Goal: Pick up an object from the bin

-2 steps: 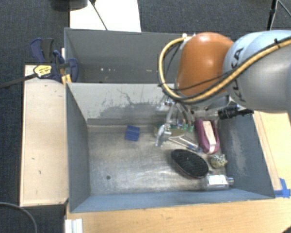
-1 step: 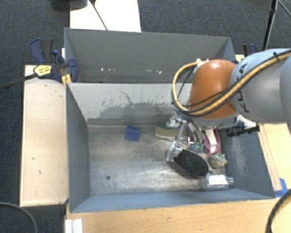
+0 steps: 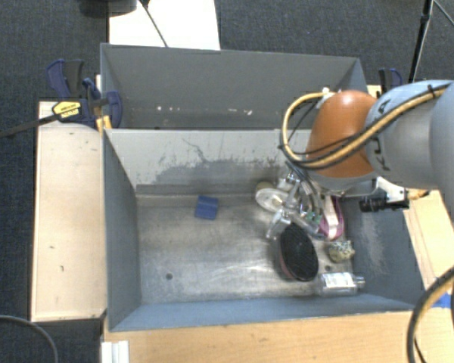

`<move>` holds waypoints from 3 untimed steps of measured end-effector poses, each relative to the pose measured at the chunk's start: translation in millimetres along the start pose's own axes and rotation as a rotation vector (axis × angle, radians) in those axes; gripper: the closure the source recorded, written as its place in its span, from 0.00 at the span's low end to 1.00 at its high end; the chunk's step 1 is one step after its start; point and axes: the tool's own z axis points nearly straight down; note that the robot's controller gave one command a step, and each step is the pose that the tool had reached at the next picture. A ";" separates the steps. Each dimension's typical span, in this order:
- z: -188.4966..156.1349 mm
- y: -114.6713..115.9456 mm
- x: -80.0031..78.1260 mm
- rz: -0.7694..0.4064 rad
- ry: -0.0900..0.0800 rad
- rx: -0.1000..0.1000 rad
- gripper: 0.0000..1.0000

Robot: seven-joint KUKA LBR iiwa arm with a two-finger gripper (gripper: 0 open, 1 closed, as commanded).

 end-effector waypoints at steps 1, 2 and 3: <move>-0.2 -41.3 49.7 -0.006 -0.009 0.004 0.00; 2.2 7.5 91.5 0.063 0.002 0.007 0.00; 1.1 -48.6 36.3 0.117 0.006 0.012 0.00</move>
Offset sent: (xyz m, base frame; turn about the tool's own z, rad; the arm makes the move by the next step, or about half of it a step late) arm -0.0666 -0.0245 -0.0077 -0.0073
